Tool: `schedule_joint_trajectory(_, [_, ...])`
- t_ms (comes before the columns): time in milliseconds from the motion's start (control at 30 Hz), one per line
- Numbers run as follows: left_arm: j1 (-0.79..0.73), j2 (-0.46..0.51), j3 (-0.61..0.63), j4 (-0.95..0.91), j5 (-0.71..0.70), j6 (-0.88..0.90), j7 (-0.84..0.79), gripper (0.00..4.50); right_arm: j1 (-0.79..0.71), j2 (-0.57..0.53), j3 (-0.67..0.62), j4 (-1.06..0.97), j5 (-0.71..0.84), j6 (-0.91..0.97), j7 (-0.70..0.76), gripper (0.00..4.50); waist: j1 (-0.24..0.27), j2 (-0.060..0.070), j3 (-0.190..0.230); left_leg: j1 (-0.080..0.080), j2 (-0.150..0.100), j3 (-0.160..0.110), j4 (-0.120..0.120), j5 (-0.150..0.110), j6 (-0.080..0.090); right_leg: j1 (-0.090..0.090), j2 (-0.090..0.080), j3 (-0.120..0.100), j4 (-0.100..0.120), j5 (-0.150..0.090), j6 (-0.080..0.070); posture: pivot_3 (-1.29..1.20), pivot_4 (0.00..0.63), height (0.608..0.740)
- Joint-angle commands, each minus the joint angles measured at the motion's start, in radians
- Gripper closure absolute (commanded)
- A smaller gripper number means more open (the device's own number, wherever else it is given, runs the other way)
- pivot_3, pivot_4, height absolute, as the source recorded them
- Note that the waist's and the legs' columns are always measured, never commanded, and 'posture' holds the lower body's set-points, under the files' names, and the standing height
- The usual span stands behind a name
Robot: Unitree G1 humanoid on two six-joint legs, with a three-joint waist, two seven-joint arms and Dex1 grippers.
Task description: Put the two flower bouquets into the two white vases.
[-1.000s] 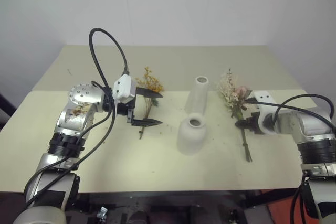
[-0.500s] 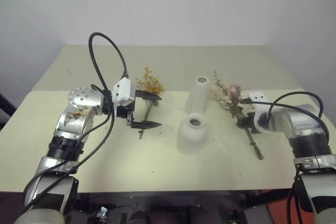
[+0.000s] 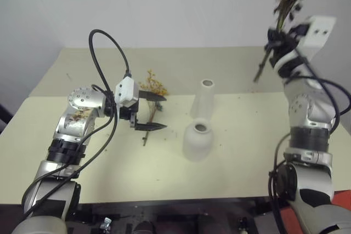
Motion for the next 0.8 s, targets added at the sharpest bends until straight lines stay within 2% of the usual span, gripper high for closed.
schedule_joint_trajectory(33, [-0.014,0.019,0.04,-0.017,-0.016,0.007,0.006,0.0,-0.047,0.024,-0.037,0.054,0.106,-0.064,0.134,4.28,0.0,0.0,0.0,0.0,0.0,0.0,0.0,0.0,0.0,0.0,0.0,0.0,0.0,0.0,0.0,0.0,0.15,0.74])
schedule_joint_trajectory(300, [0.006,0.029,0.067,-0.016,-0.007,0.027,0.059,0.0,-0.097,0.098,0.009,0.207,0.121,-0.138,0.311,4.28,-0.003,0.003,0.002,0.0,0.0,0.0,0.0,0.0,0.0,-0.001,0.0,0.0,0.001,0.0,-0.001,0.0,0.15,0.74])
schedule_joint_trajectory(533, [0.044,0.043,0.076,-0.071,-0.024,0.057,0.073,0.0,-0.132,0.136,0.021,0.28,0.114,-0.176,0.347,4.28,-0.001,0.003,0.002,0.0,0.0,0.0,0.0,0.0,0.0,-0.001,0.0,0.0,0.001,0.0,-0.001,0.0,0.15,0.74])
schedule_joint_trajectory(800, [0.062,0.046,0.081,-0.092,-0.024,0.07,0.084,0.0,-0.117,0.153,0.04,0.263,0.103,-0.166,0.36,4.28,-0.001,0.003,0.002,0.0,0.0,0.0,0.0,0.0,0.0,-0.001,0.0,0.0,0.002,0.0,-0.001,0.0,0.15,0.74])
